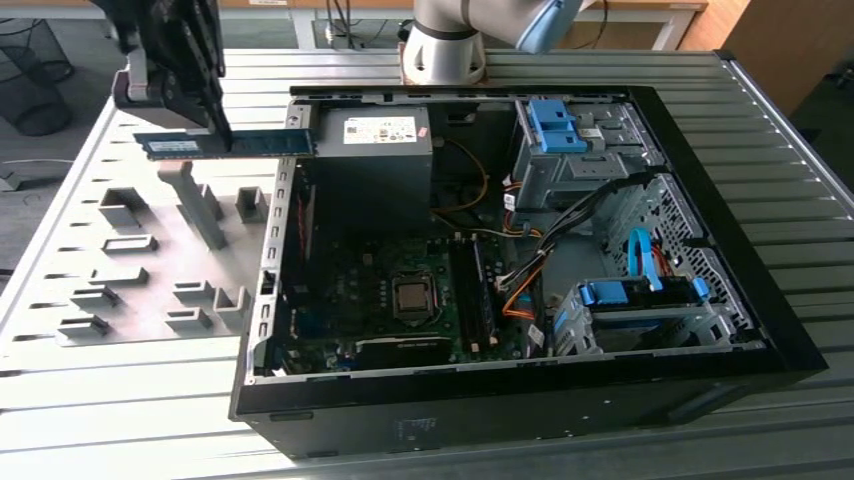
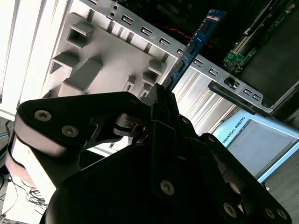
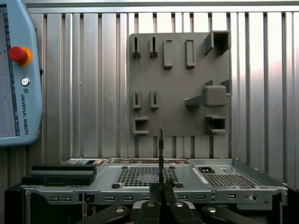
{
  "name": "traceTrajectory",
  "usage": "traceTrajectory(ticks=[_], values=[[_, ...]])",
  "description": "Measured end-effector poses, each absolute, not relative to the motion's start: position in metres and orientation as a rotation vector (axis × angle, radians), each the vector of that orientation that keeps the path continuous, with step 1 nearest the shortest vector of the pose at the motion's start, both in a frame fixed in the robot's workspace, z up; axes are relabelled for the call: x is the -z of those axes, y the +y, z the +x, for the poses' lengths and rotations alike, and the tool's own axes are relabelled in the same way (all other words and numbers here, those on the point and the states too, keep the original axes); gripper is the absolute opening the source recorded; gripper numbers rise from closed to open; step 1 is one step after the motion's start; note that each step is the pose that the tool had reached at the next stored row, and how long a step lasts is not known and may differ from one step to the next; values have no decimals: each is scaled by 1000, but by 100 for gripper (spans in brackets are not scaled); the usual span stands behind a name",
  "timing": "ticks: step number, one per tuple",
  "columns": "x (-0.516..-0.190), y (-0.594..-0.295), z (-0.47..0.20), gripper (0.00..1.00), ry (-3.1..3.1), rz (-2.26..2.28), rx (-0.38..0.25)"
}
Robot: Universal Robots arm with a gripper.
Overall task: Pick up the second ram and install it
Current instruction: 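Pick up the second ram and move it above second insertion slot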
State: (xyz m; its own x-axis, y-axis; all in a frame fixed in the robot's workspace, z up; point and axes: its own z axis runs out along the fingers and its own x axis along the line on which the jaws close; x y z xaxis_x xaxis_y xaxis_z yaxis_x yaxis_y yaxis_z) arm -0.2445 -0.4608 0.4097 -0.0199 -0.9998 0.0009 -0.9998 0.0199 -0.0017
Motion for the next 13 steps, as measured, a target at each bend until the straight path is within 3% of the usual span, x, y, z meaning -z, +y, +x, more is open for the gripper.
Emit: traceTrajectory(ticks=[13], values=[[-410, -461, -213, 14, 2243, -2199, 3]])
